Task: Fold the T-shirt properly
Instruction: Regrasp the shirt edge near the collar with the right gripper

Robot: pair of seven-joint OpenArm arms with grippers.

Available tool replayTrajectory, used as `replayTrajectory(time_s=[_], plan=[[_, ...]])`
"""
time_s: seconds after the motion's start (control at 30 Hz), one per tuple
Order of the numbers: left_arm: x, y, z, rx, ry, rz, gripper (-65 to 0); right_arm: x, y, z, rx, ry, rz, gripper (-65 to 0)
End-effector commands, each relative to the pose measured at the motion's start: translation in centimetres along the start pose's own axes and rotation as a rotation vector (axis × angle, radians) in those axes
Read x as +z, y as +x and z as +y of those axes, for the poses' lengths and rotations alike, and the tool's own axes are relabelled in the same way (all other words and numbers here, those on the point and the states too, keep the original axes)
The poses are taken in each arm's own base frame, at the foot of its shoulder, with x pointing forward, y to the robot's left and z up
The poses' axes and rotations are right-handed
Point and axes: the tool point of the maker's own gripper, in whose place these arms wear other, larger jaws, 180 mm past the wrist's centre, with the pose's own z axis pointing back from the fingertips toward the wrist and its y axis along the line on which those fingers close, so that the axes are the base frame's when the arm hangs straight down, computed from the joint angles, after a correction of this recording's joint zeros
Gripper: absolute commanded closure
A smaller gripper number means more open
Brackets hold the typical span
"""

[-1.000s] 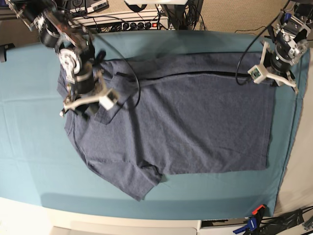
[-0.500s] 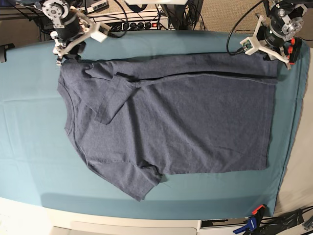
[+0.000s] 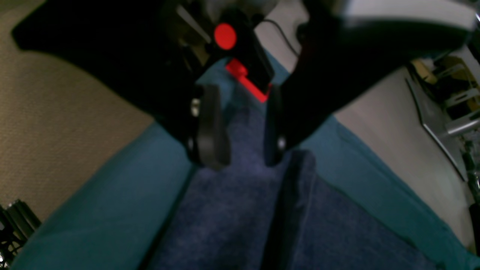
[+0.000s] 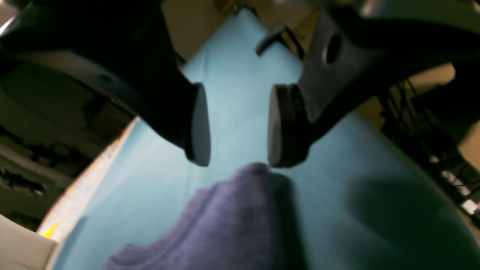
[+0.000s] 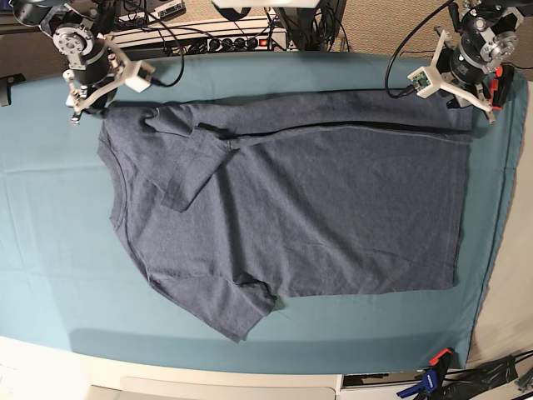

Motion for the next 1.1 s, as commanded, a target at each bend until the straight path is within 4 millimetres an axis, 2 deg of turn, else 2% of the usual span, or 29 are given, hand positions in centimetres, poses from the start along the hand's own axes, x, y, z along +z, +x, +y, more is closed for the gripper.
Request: replayTrajectory(time_s=[0.0, 0.17, 0.37, 0.57, 0.6, 0.63, 0.7, 0.73, 1.07], plan=[[0.2, 0.3, 1.0, -0.014, 0.03, -0.012, -21.1, -0.2, 0.1, -1.0, 0.0, -0.038, -0.009, -26.2], [0.2, 0.4, 1.2, -0.014, 0.034, -0.014, -21.1, -2.3, -0.4, -0.2, -0.041, -0.023, 0.027, -26.2], [0.2, 0.4, 1.2, -0.014, 0.034, -0.015, -21.1, -4.3, -1.4, -0.4, -0.069, -0.032, 0.075, -26.2], [0.2, 0.3, 1.2, -0.014, 0.033, -0.013, -21.1, -4.7, 0.2, -0.5, -0.053, -0.032, 0.029, -25.4], [0.2, 0.3, 1.1, -0.015, 0.033, -0.009, -21.1, -4.7, 0.5, -0.4, -0.049, -0.029, 0.023, -22.5], [0.2, 0.1, 1.1, -0.015, 0.031, 0.0, -21.1, -4.7, 0.8, -0.2, -0.045, -0.024, 0.017, -16.7], [0.3, -0.3, 0.8, -0.018, 0.022, 0.017, -21.1, -4.6, 1.2, 0.3, -0.035, -0.01, 0.013, -1.8], [0.3, -0.4, 0.8, -0.017, 0.022, 0.021, -21.1, -4.6, 1.3, 0.6, -0.029, -0.004, 0.01, 0.0], [1.1, -2.6, -1.2, -0.128, 0.009, 0.092, -21.1, -4.5, 1.4, 1.1, -0.02, 0.005, 0.016, 0.0]])
